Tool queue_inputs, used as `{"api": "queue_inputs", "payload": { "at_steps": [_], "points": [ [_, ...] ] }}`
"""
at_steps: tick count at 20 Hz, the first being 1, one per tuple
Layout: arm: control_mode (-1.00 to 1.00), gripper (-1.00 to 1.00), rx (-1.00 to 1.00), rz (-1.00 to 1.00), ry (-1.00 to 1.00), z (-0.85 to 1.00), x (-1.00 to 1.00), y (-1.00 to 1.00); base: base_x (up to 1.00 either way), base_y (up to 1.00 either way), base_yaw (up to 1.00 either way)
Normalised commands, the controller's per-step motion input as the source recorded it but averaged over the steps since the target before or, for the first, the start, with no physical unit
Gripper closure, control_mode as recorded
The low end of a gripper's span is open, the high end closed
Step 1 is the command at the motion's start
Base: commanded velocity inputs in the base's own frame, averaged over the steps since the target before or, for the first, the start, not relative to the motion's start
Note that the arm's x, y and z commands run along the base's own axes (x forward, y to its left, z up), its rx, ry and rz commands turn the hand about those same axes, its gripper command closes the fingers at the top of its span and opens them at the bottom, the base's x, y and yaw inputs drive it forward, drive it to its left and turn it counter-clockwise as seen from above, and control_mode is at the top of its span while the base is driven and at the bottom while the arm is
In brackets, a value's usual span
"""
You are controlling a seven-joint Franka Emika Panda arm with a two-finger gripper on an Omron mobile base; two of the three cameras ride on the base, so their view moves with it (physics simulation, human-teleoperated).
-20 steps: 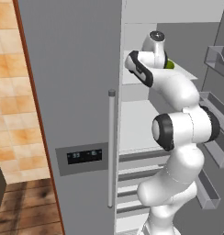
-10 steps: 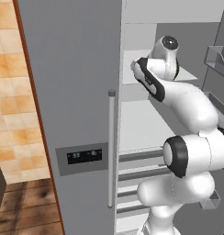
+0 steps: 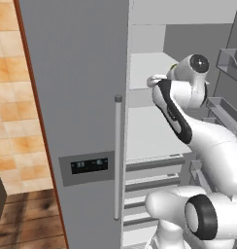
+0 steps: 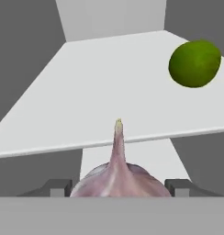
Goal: Grab the lime and garlic from the fridge, place them in the blender, close the lid, and turn on the blender to create a marinade.
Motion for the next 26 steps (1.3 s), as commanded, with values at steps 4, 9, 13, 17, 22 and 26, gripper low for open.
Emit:
{"api": "queue_inputs", "payload": {
  "at_steps": [4,9,13,17,22,26],
  "points": [
    [-1.00,1.00,0.04,-0.02,0.02,0.00,-1.00,0.03,0.00,0.00,0.00],
    [-1.00,1.00,0.00,-0.03,0.10,-0.17,-1.00,0.40,0.00,0.00,0.00],
    [-1.00,1.00,-0.05,0.00,0.18,-0.36,-0.56,0.42,0.00,0.00,0.00],
    [-1.00,1.00,-0.06,0.00,0.07,-0.42,-0.35,0.24,0.00,0.00,0.00],
    [1.00,1.00,0.00,0.00,0.00,0.00,0.00,0.00,-1.00,0.21,0.00],
    [1.00,1.00,0.00,0.00,0.00,0.00,0.00,0.00,-1.00,0.24,0.00]
  ]
}}
